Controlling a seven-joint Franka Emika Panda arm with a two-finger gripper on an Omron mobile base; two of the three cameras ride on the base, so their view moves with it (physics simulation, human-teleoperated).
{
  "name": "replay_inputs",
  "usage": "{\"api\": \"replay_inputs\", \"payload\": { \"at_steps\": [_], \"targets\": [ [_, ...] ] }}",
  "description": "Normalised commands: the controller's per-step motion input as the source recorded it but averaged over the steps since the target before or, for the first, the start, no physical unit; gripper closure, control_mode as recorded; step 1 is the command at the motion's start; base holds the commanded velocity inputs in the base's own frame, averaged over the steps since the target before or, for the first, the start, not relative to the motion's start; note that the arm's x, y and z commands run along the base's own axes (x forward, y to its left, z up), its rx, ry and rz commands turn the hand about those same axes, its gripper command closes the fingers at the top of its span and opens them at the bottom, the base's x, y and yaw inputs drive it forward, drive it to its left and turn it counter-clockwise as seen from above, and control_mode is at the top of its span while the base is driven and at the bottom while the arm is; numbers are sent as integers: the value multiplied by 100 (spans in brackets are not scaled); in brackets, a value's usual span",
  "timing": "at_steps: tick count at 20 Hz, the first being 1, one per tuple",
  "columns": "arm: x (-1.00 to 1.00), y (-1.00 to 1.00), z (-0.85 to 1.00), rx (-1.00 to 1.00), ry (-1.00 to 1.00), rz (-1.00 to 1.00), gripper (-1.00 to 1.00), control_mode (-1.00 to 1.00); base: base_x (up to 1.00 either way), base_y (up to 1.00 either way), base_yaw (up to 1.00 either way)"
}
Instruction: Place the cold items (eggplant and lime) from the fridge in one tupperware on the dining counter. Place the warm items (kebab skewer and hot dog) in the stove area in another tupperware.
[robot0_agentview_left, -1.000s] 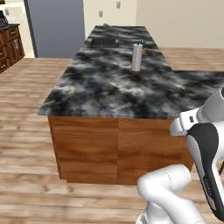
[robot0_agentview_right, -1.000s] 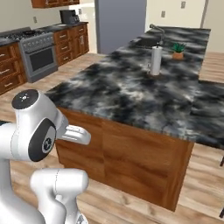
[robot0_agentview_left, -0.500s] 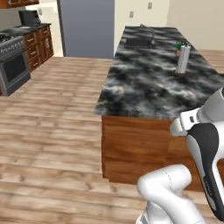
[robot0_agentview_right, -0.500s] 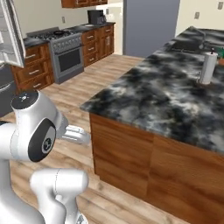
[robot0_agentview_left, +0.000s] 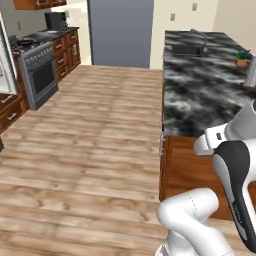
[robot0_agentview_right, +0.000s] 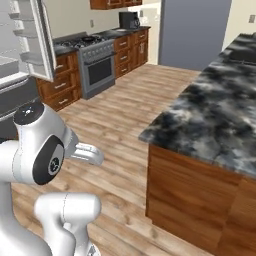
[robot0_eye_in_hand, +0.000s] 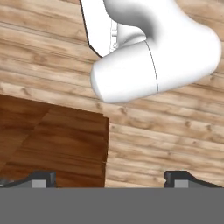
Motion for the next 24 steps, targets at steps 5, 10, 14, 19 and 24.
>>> {"api": "replay_inputs", "payload": {
  "at_steps": [5,10,14,19,24],
  "targets": [
    [0,0,0,0,0,0,-100,100,41,100,0],
    [0,0,0,0,0,0,-100,100,41,100,-15],
    [0,0,0,0,0,0,-100,100,45,96,-26],
    [0,0,0,0,0,0,-100,100,53,75,-42],
    [0,0,0,0,0,0,-100,100,74,52,-43]
  ]
}}
